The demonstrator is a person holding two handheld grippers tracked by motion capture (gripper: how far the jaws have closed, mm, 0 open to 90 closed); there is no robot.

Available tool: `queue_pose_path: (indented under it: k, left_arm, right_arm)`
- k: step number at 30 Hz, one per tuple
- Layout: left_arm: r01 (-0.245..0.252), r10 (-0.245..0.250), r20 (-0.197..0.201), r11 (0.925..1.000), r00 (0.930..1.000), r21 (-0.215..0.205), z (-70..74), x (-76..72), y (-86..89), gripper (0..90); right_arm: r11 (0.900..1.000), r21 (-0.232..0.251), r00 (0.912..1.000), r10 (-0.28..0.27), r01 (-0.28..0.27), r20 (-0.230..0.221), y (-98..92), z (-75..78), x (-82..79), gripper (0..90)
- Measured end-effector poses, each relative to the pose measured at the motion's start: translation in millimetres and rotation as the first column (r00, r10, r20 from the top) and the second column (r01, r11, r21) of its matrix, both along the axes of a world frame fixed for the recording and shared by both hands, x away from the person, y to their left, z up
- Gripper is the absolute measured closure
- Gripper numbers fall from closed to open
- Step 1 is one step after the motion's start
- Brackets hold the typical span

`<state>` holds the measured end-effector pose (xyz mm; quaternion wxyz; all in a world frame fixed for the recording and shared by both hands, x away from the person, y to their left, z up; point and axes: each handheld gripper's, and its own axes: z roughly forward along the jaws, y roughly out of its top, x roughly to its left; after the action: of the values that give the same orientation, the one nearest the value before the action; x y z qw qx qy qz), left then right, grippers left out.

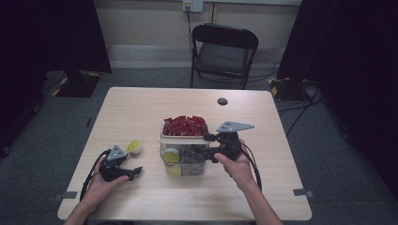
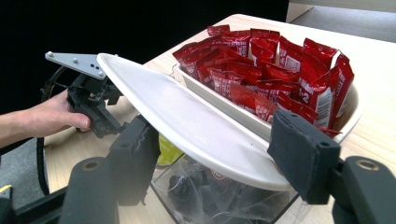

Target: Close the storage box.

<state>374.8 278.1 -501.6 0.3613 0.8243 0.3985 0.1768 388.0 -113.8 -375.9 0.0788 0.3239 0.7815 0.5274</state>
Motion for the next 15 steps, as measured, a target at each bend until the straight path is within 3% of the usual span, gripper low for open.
queue_pose_path:
  k: [5, 11, 15]
  left_arm:
    - [-0.001, 0.001, 0.0, 1.0, 1.0, -0.001, 0.0, 0.0, 0.0, 15.0]
    - [0.0, 0.0, 0.0, 1.0, 1.0, 0.001, 0.0, 0.0, 0.1, 15.0]
    - [0.002, -0.002, -0.002, 1.0, 1.0, 0.005, 0.2, -0.1, 0.4, 15.0]
  right_arm:
    - [1.0, -0.018, 0.9999, 0.004, -0.004, 0.009, 1.9, -1.5, -3.5, 30.5]
    - [1.0, -0.019, 0.9999, 0.005, -0.005, 0.01, 4.9, -7.9, -4.5, 20.4]
    - [0.999, -0.035, 0.9992, -0.031, 0.031, 0.026, 7.3, -10.9, -4.9, 15.0]
